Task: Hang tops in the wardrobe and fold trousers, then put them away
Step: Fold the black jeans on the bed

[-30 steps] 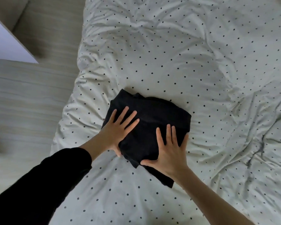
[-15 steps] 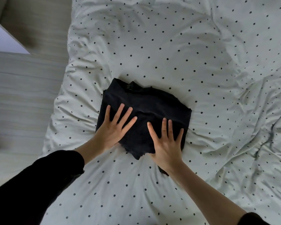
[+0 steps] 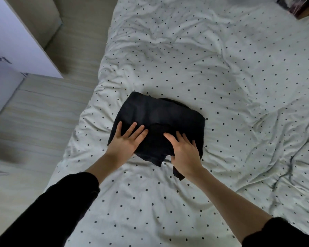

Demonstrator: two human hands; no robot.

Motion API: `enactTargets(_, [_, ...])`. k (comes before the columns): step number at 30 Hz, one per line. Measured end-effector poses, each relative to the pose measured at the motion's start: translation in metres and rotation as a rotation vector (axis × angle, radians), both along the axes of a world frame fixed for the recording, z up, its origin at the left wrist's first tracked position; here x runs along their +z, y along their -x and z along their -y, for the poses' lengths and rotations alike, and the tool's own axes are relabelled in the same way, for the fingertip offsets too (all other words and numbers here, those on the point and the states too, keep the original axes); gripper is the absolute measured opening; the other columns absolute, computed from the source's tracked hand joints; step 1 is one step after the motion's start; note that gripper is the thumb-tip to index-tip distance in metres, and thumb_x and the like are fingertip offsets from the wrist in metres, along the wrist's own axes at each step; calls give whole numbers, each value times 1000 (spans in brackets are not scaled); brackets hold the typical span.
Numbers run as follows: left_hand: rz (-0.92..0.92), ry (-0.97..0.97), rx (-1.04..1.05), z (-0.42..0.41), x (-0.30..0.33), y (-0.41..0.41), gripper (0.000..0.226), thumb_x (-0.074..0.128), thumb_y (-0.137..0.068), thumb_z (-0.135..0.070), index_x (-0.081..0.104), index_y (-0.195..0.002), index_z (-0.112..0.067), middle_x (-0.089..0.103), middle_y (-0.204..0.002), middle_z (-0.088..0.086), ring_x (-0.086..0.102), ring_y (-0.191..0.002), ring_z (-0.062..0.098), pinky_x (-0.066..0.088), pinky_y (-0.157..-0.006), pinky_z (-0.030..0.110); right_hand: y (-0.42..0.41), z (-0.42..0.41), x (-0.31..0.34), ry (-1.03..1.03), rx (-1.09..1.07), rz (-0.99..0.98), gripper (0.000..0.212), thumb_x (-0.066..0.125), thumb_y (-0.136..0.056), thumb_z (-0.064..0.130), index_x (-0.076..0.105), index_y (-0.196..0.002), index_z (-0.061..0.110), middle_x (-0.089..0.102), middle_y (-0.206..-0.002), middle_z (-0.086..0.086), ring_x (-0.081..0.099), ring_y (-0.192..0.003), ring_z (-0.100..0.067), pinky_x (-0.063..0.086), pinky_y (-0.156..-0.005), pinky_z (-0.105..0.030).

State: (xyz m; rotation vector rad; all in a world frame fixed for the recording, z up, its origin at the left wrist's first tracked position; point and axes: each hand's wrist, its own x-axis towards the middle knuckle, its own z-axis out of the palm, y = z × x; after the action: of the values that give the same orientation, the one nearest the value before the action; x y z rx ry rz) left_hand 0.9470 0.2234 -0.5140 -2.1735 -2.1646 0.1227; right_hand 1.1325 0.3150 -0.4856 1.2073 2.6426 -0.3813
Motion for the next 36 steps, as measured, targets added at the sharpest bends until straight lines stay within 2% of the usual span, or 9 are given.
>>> enactTargets(3, [43,112,111,15,32,-17,83,70,-78,-10,26,-148,-18,31,-153,3,28,-140,28,20,-110,61,-7,2,37,-77,95,-16,65,55,-90,16,26,-146,32,32,-151,-8,30,-138,-25,29,-110,-47])
enactTargets(6, [46,111,255,39,73,-17,74,46,-94,-11,0,-151,-22,5,-159,-2,3,-146,23,0,-115,55,0,9,89,-136,189,-60,65,50,-89,9,27,-145,31,32,-151,-8,34,-135,-23,31,-108,-42])
enactTargets(13, [-85,-32,449,105,200,58,65,34,-98,-15,-3,-151,-24,2,-159,-3,1,-147,23,-2,-114,55,93,48,201,-215,373,-236,68,50,-88,5,26,-146,31,27,-153,-8,31,-138,-25,28,-110,-42])
enactTargets(15, [-135,-152,492,143,247,96,66,47,-92,-9,16,-150,-19,21,-156,2,20,-144,28,11,-112,59,143,75,240,-244,448,-326,70,52,-85,3,29,-145,29,29,-152,-10,32,-137,-26,28,-110,-43])
enactTargets(18, [-186,-321,509,193,298,146,69,76,-65,1,55,-131,-9,57,-132,11,55,-119,36,39,-93,67,211,111,280,-292,534,-412,70,53,-83,3,31,-144,28,32,-150,-9,34,-135,-26,29,-110,-43])
enactTargets(21, [-193,-277,639,256,332,222,64,49,-91,-11,22,-149,-19,24,-155,2,23,-143,28,12,-113,57,295,165,318,-352,614,-496,68,53,-82,5,32,-143,25,39,-145,-9,39,-131,-26,33,-106,-40])
enactTargets(23, [-208,-268,705,290,346,266,61,36,-98,-18,8,-151,-24,11,-159,-2,10,-146,23,3,-115,53,343,195,334,-396,634,-534,68,51,-80,3,33,-142,24,44,-140,-8,42,-128,-26,35,-102,-37])
enactTargets(31, [-214,-215,769,370,376,401,66,39,-97,-15,2,-151,-23,9,-159,-1,8,-146,24,5,-114,54,494,270,352,-440,653,-590,68,47,-80,-1,36,-140,27,52,-131,1,54,-113,-21,41,-83,-30])
enactTargets(36, [-176,-222,791,364,373,454,67,43,-98,-15,2,-151,-22,8,-159,0,8,-146,25,7,-114,54,554,264,355,-479,652,-578,66,48,-81,-2,37,-140,27,54,-130,2,55,-109,-23,40,-95,-34])
